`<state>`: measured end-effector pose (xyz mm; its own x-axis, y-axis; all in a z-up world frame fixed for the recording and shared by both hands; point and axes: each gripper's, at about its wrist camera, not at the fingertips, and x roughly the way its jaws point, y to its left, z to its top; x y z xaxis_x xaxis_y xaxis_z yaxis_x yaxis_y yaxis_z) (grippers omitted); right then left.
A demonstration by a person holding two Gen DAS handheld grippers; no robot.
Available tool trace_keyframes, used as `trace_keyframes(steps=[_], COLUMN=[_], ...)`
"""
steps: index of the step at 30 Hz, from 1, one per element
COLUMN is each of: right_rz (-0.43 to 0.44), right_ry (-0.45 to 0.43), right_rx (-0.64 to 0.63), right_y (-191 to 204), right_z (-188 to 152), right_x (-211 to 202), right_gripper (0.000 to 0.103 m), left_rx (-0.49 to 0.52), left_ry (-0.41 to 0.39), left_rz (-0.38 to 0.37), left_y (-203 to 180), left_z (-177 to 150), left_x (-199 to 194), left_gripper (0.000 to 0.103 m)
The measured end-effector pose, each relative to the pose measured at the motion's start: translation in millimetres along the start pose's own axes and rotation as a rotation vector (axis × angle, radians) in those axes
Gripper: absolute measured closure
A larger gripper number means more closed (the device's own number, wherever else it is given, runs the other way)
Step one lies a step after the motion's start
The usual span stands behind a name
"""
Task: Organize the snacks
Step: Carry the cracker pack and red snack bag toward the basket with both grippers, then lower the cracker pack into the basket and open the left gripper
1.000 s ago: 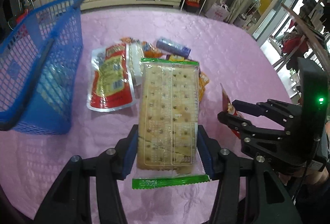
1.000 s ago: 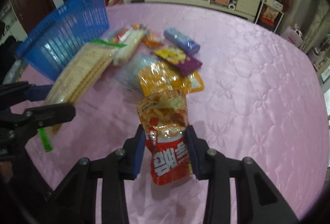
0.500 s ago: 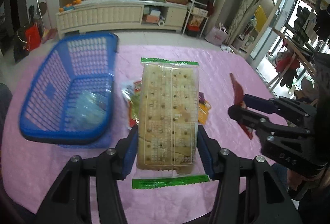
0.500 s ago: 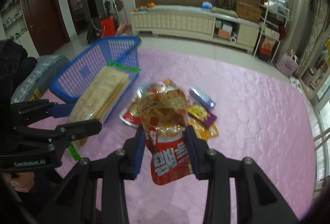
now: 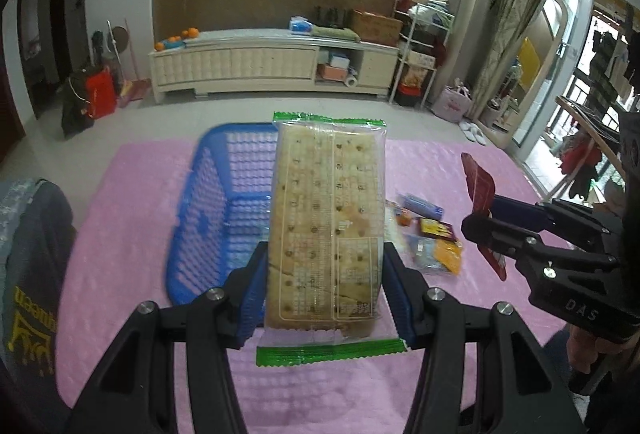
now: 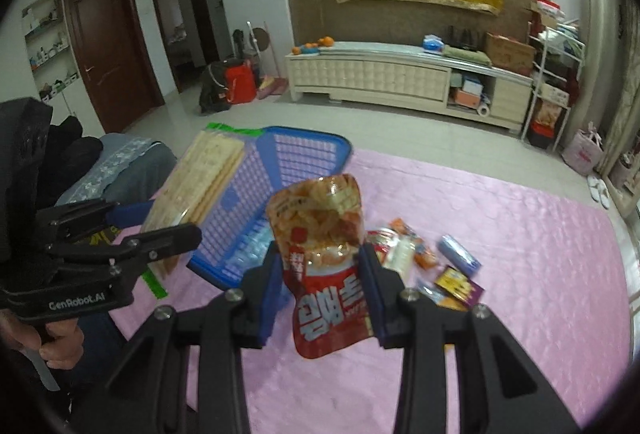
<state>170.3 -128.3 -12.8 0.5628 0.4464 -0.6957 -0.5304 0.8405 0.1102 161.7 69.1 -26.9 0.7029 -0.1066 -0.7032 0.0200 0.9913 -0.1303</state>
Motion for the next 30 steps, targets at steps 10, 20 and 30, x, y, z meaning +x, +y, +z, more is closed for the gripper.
trace_keyframes(steps=[10,20,30], right_rz=[0.035,0.053,0.081], right_ry=[0.036,0.095,0.127], right_rx=[-0.023,-0.009,0.007], right_y=[36.1,37.1,33.8], right_z=[30.4,42.7,54.0], right_x=[41.7,92.5,126.8], right_gripper=[0.062,0.066,0.066], left_rx=[-0.008,-0.047,-0.044], left_ry=[0.02,0.079,0.132], left_rz=[0.046,0.009,0.019], left_y=[38.4,61.9,60.7], left_z=[10.0,26.9,39.6], left_x=[18.0,47.1,78.6], left_gripper=[0.052,0.052,0.052])
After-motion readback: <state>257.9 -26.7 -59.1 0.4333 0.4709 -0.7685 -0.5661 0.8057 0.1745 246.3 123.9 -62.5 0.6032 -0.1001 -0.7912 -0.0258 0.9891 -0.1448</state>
